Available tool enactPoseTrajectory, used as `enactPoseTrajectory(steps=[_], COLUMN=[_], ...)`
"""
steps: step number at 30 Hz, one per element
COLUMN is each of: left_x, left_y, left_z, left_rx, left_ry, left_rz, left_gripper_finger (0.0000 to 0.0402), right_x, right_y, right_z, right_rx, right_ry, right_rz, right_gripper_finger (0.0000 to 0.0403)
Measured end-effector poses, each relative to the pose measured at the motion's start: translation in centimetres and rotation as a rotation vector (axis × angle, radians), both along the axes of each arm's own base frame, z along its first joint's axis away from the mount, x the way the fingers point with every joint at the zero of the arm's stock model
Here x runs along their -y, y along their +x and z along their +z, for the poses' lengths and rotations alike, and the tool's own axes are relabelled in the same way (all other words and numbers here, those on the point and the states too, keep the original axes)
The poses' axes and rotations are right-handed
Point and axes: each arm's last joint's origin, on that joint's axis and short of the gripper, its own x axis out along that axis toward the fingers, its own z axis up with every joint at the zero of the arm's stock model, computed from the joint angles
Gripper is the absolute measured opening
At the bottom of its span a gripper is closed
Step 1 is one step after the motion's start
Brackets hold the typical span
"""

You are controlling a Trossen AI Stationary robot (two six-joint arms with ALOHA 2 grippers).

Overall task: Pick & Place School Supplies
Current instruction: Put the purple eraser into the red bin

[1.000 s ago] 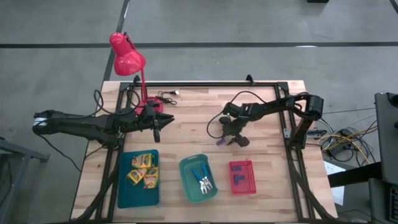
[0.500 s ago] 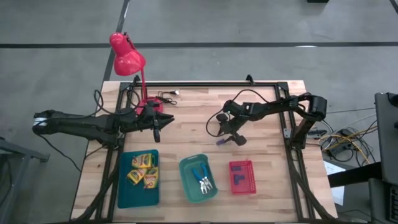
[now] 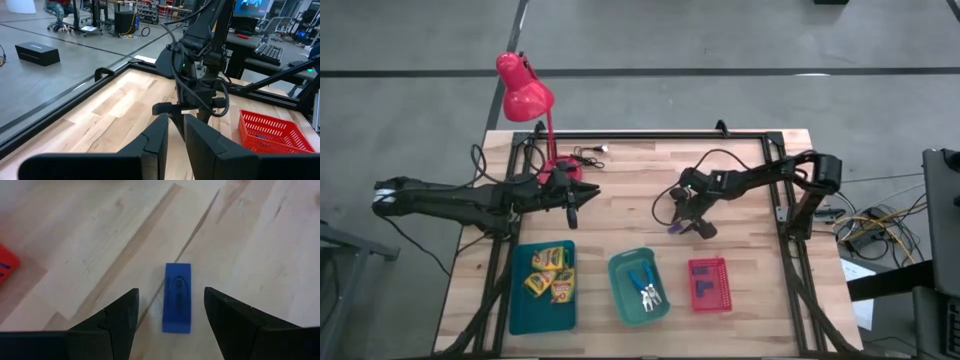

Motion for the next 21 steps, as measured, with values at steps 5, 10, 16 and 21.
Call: enactPoseTrajectory(steps=[5, 10, 16, 21], left_x=[0.0, 0.0, 0.0, 0.0], left_y=[0.0, 0.0, -0.01, -0.01], left_z=[-0.01, 0.0, 0.0, 0.0], left_rx=[-0.001, -0.001, 0.0, 0.0], left_ry=[0.0, 0.0, 0.0, 0.0], left_rz=[0.0, 0.0, 0.0, 0.0], left_gripper_finger=[0.0067, 0.0067, 0.0067, 0.0067], right_x=[-0.22, -0.47, -0.47, -0.59], right_y=[0.27, 0.42, 0.29, 0.16], right_z=[-0.7, -0.78, -0.95, -1.13], right_rx=[-0.026, -0.035, -0.045, -0.058], right_ry=[-0.024, -0.069, -0.087, -0.091], right_rz=[-0.029, -0.041, -0.052, -0.053], right_gripper_finger=[0.0219, 0.0219, 0.0219, 0.0219])
